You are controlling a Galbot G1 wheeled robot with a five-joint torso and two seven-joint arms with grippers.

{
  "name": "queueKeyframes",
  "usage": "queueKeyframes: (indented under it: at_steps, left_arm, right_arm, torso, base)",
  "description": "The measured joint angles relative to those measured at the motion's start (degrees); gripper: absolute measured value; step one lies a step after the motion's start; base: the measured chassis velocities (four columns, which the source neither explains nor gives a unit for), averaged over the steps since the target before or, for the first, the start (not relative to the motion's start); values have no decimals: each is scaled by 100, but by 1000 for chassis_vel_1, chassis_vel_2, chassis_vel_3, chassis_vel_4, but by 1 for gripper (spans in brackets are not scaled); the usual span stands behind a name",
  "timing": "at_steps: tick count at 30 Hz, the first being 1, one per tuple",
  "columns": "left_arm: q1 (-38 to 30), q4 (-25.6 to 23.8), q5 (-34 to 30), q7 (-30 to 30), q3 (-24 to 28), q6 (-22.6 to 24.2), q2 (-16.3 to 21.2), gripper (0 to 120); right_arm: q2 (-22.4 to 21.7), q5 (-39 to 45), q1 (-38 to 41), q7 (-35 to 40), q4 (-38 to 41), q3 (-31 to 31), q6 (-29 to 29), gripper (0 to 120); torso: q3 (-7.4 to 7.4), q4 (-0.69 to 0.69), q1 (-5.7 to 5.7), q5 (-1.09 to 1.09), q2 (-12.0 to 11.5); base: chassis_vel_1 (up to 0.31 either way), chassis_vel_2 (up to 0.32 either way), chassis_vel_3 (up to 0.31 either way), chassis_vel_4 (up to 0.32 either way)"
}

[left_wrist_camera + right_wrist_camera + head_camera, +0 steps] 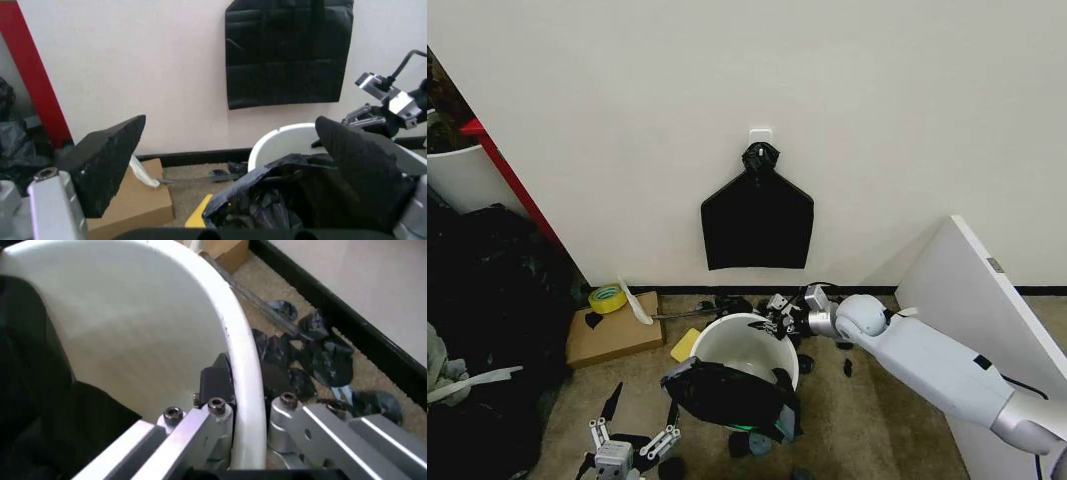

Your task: Place the garbage bag over the trash bin.

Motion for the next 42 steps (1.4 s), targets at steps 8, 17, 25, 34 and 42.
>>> queueKeyframes:
  at_steps: [8, 17, 25, 34, 42]
  left_arm:
    - [-68, -27, -122, 7, 33, 71, 16, 100]
    - [-114, -68, -291, 19, 6, 121, 109, 100]
    - [-133, -157, -380, 40, 1, 244, 152, 100]
    - [-186, -188, -370, 55, 8, 331, 170, 100]
    - [-164, -188, -400, 55, -22, 327, 165, 100]
  right_arm:
    - [-103, 817, -616, 1033, 680, 629, 28, 2]
    - [-147, 1594, -1593, 3076, 1678, 1695, -768, 2]
    - [112, 1519, -2600, 3934, 2419, 2498, -1144, 2]
    - [648, 1486, -2990, 4813, 2614, 2743, -1066, 2]
    - [1083, 1332, -3264, 5463, 2656, 2785, -835, 2]
  torso:
    - [0, 1, 0, 2, 0]
    - [0, -1, 0, 0, 0]
    - [0, -1, 0, 1, 0]
    - [0, 1, 0, 1, 0]
    - [0, 1, 0, 0, 0]
  base:
    - [0, 0, 0, 0]
    - [0, 0, 0, 0]
    - [0, 0, 0, 0]
    - [0, 0, 0, 0]
    - [0, 0, 0, 0]
